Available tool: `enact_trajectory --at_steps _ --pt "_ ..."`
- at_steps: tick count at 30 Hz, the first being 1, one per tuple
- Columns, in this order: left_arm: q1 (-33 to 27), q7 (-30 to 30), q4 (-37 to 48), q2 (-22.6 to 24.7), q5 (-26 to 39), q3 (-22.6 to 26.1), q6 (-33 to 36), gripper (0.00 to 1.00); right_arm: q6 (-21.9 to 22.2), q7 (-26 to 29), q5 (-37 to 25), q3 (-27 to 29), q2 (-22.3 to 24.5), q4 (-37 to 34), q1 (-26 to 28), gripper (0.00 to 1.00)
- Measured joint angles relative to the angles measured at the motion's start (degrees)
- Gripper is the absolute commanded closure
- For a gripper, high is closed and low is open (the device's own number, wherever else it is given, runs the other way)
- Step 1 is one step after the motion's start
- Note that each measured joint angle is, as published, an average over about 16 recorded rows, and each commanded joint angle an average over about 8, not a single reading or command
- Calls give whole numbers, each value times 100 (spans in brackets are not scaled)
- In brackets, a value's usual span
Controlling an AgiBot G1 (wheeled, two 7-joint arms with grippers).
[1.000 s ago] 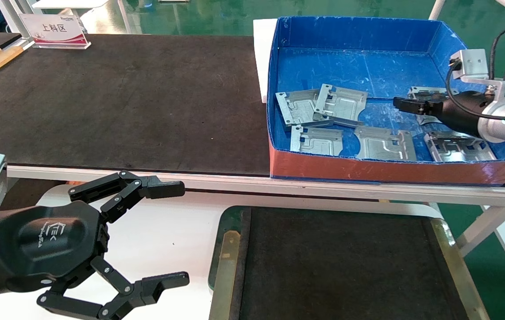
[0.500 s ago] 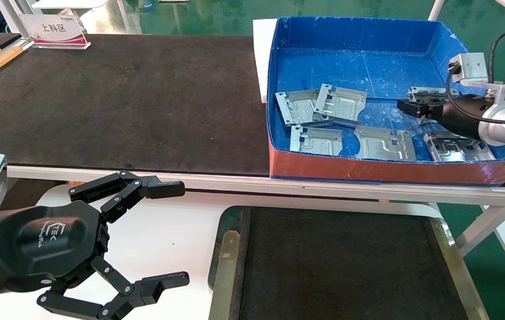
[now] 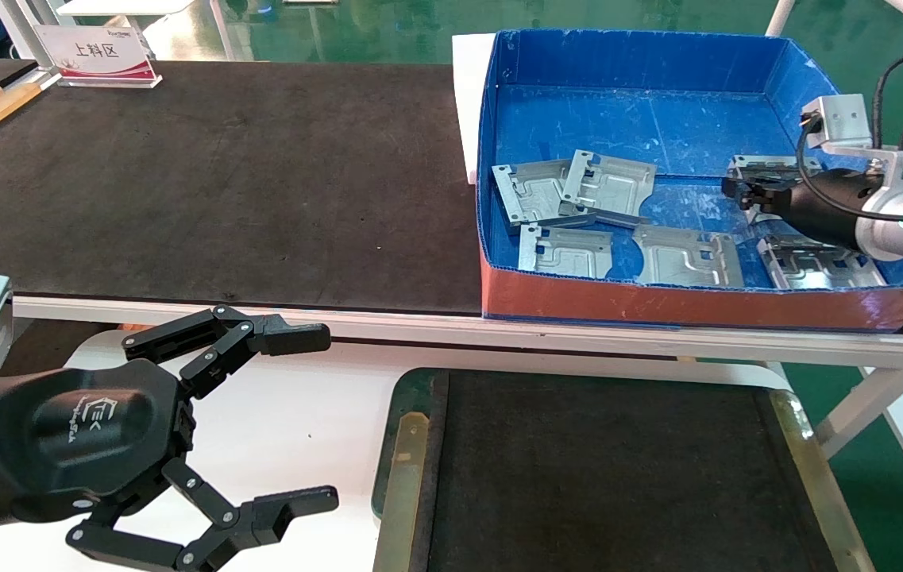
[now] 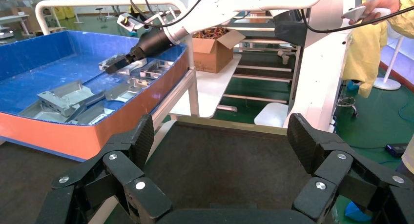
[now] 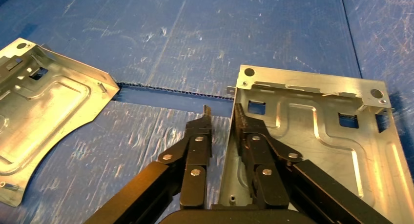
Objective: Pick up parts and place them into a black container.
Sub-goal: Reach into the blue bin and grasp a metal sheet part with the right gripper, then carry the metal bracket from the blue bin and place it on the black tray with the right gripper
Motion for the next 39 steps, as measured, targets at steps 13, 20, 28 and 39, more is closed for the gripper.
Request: enact_trajectory --at_steps 13,20,28,39 --pt "0 0 0 0 0 0 0 0 -84 -201 14 12 61 156 8 100" --pt "0 0 0 0 0 0 0 0 -266 -425 94 68 154 345 52 100" --pt "0 0 0 0 0 0 0 0 -1049 -862 393 253 478 793 66 100" --pt "0 0 0 0 0 0 0 0 -3049 -1419 1028 565 1242 1806 -218 100"
